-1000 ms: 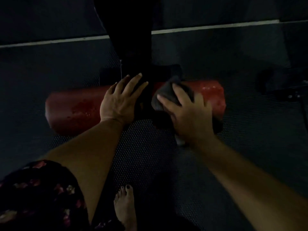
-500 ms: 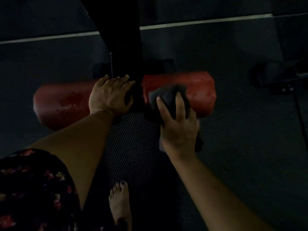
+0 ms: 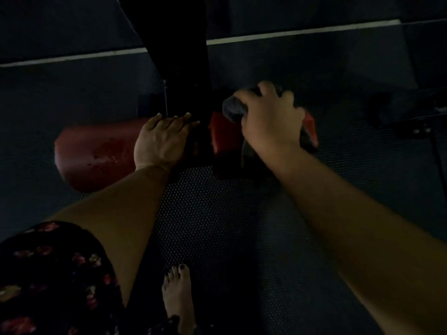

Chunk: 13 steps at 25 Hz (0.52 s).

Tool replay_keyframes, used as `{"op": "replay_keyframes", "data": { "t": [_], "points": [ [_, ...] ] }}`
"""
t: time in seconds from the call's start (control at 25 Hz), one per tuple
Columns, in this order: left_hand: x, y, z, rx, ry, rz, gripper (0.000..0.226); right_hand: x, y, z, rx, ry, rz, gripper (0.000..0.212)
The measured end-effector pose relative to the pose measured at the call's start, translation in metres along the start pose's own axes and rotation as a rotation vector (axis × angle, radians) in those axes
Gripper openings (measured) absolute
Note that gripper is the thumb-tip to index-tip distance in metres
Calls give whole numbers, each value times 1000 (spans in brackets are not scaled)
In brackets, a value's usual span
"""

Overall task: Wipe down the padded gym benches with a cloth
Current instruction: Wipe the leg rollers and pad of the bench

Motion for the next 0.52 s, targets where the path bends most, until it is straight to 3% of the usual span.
{"op": "replay_keyframes", "data": {
  "t": [0.12, 0.32, 0.52],
  "points": [
    [0, 0, 3, 26, 15, 5, 60, -30, 11, -10, -42, -101, -61, 42],
    [2, 2, -1, 33, -1, -2, 54, 3, 20, -3, -24, 208, -45, 56],
    [-2, 1, 0, 49, 21, 8, 57, 6, 19, 2, -69, 404, -43, 53]
  ]
}}
Point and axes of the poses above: each hand's wrist, its own x-axis away from the middle knuckle, its own z-axis out of the back of the hand, y = z × x, the point moved 10 cm from there along -x, towards the middle knuckle, and after that the axes turned 1 degree about x, right-handed, at the moved point
